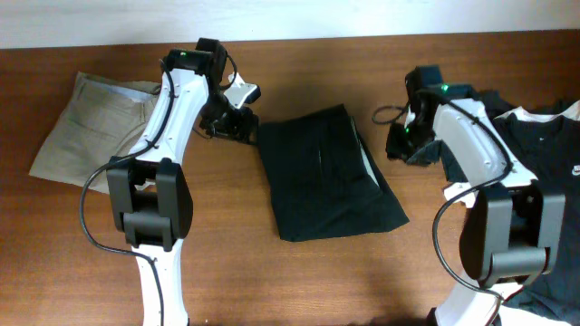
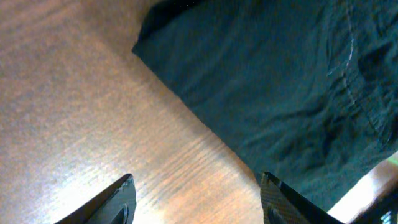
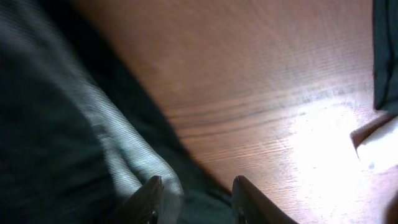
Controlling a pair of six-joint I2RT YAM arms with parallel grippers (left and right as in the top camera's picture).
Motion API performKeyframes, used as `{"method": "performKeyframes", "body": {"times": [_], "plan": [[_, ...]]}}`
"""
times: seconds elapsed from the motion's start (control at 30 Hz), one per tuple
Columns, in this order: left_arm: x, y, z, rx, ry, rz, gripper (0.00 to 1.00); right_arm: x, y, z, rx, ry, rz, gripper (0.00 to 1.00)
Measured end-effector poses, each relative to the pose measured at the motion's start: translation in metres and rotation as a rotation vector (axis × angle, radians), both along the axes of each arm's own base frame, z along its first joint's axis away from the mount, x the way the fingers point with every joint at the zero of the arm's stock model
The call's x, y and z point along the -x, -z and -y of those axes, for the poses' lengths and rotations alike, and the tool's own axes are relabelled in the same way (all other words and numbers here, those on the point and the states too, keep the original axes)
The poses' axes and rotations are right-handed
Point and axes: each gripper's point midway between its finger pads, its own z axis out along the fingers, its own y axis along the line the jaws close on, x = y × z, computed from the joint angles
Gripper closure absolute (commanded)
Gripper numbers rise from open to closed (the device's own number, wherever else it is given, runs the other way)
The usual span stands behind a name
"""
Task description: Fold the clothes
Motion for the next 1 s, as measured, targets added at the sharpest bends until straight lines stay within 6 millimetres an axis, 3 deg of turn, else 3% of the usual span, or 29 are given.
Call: {"method": "performKeyframes", "body": {"times": [0.07, 0.1, 0.17, 0.23, 0.3, 0.33, 0.43, 0.57, 0.63, 0.67, 0.7, 0.73, 0.77, 0.87, 1.0], "plan": [[-0.01, -0.001, 0.004, 0.022, 0.0, 0.044, 0.36, 0.008, -0.008, -0.032, -0.148, -0.066, -0.024, 0.64], [-0.016, -0.002, 0.006, 0.031, 0.001, 0.068, 0.36, 0.014, -0.005, -0.044, -0.18, -0.086, -0.045, 0.72], [-0.028, -0.004, 0.01, 0.048, 0.003, 0.12, 0.37, 0.039, 0.015, -0.068, -0.203, -0.111, -0.12, 0.82], [-0.031, -0.004, 0.014, 0.052, 0.012, 0.139, 0.37, 0.069, 0.048, -0.076, -0.175, -0.074, -0.205, 0.93], [-0.031, -0.004, 0.018, 0.053, 0.02, 0.141, 0.37, 0.077, 0.08, -0.065, -0.139, -0.002, -0.19, 0.96], [-0.028, -0.004, 0.023, 0.055, 0.03, 0.137, 0.36, 0.079, 0.084, -0.057, -0.126, 0.067, -0.175, 0.95], [-0.025, -0.004, 0.032, 0.057, 0.068, 0.145, 0.22, 0.069, 0.085, -0.032, -0.114, 0.166, -0.116, 0.96], [-0.031, -0.005, 0.039, 0.064, 0.102, 0.187, 0.18, 0.045, 0.082, 0.022, -0.021, 0.181, -0.046, 0.95], [-0.028, 0.006, 0.047, 0.08, 0.116, 0.163, 0.17, 0.042, 0.082, 0.029, 0.006, 0.14, -0.036, 0.96], [-0.023, 0.018, 0.057, 0.111, 0.128, 0.125, 0.25, 0.042, 0.082, 0.029, 0.007, 0.129, -0.035, 0.95], [-0.018, 0.031, 0.067, 0.139, 0.14, 0.085, 0.39, 0.042, 0.082, 0.03, 0.011, 0.12, -0.034, 0.95], [-0.01, 0.045, 0.077, 0.161, 0.157, 0.04, 0.78, 0.042, 0.082, 0.03, 0.013, 0.117, -0.033, 0.95], [0.004, 0.061, 0.087, 0.176, 0.171, -0.026, 1.0, 0.041, 0.082, 0.031, 0.015, 0.114, -0.032, 0.95], [0.03, 0.07, 0.096, 0.176, 0.193, -0.134, 1.0, 0.04, 0.082, 0.035, 0.038, 0.095, -0.027, 0.94], [0.075, 0.06, 0.08, 0.116, 0.17, -0.349, 1.0, 0.037, 0.081, 0.04, 0.074, 0.073, -0.01, 0.89]]}}
